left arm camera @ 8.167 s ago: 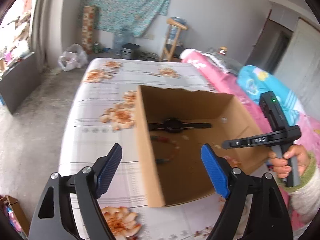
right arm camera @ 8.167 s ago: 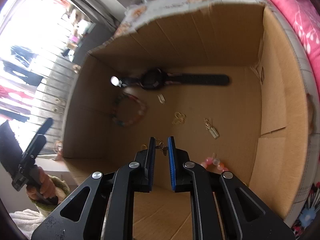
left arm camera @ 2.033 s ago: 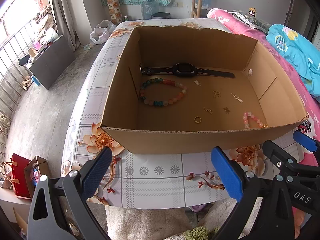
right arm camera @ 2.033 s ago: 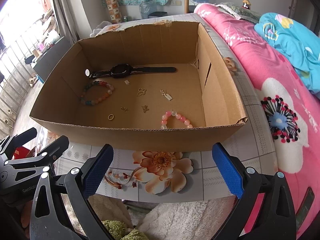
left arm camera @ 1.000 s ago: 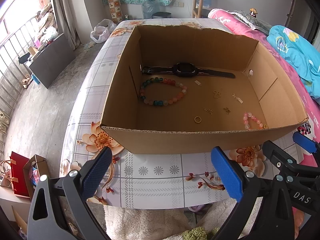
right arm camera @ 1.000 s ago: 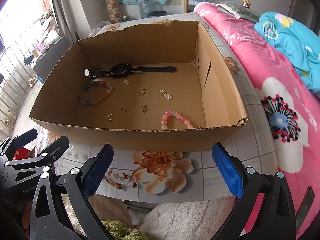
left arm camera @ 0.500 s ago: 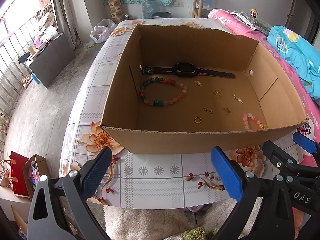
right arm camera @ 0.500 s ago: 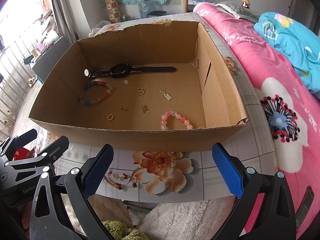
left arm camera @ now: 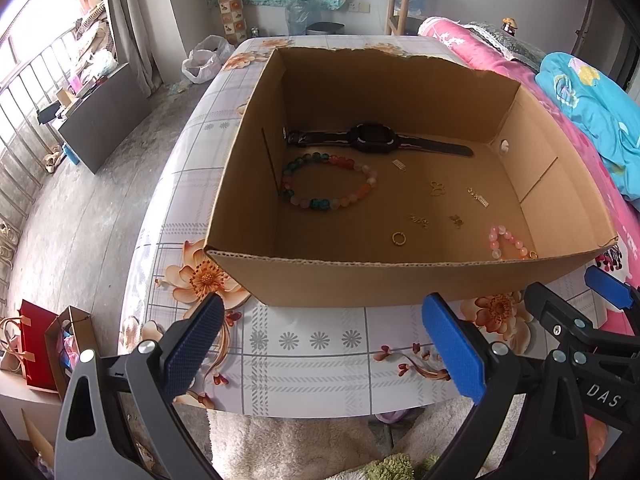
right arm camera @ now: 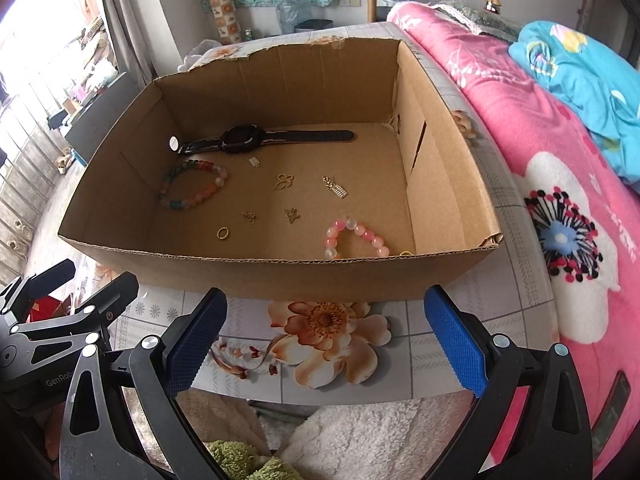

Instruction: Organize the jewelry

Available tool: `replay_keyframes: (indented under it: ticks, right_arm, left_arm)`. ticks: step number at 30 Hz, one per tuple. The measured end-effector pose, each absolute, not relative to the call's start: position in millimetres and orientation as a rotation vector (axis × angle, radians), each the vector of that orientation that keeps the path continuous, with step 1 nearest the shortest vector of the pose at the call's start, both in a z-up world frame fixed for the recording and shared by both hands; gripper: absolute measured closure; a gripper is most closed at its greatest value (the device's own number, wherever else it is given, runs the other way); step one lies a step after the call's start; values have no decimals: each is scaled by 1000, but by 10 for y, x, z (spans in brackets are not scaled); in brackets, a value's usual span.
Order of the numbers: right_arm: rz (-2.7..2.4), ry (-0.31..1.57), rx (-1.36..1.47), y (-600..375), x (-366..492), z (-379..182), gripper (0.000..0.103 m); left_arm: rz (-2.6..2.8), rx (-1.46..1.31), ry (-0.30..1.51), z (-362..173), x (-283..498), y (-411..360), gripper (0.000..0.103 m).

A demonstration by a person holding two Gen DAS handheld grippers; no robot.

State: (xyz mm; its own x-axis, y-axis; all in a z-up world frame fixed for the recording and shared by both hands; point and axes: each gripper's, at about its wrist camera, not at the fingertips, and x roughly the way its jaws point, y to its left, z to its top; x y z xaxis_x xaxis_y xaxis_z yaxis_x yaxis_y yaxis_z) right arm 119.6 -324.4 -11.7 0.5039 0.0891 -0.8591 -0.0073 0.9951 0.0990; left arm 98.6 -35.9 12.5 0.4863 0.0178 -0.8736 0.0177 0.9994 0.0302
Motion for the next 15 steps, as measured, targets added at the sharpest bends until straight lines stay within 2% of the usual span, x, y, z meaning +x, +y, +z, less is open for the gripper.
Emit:
replay_keyframes:
  ticks: [15]
  right_arm:
    - [58, 1057, 92, -3242, 1215, -138, 8]
  left_arm:
    - [1, 33, 1077, 95, 1009, -371, 6]
